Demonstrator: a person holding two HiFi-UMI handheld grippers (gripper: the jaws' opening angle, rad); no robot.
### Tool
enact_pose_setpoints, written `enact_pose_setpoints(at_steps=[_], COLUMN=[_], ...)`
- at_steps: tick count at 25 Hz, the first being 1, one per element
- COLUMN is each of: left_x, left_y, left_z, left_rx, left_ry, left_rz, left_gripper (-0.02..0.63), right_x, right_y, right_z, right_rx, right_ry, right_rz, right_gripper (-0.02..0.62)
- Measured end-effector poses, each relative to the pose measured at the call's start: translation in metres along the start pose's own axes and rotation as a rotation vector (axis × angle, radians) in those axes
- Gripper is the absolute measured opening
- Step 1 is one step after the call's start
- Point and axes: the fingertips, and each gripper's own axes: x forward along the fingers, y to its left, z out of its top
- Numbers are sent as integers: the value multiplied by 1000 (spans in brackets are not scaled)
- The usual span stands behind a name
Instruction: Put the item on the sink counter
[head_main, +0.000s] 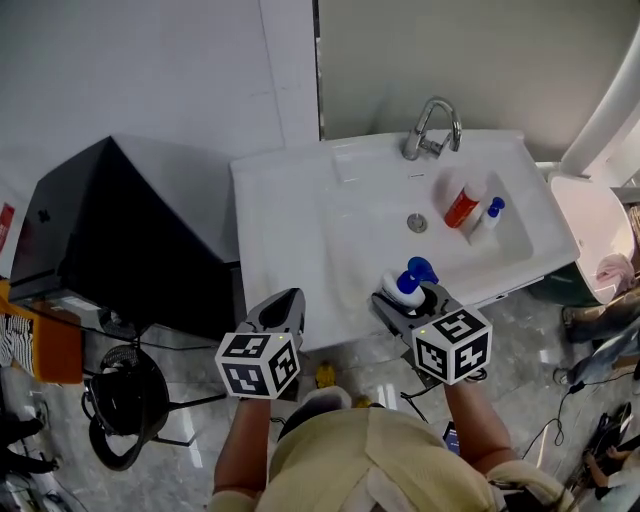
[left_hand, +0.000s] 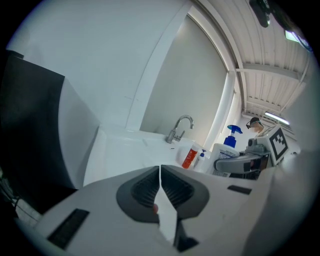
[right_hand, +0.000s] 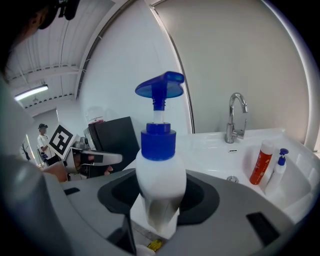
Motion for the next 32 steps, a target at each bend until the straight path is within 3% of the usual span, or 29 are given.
enact_pose_setpoints(at_steps=[17,22,32], left_x=[33,39,53], left_y=[54,62,79], left_z=[35,35,57], left_rx=[22,-4,-50], left_ry=[28,36,-23], left_rz=[-62,-46,65], left_gripper=[44,44,44], right_x=[65,85,132], right_y=[-6,-5,-15], right_z=[44,50,79], right_rx=[-22,-41,-90], right_ry=[-3,26,35], right_rz=[-65,-34,83], right_gripper=[216,218,216])
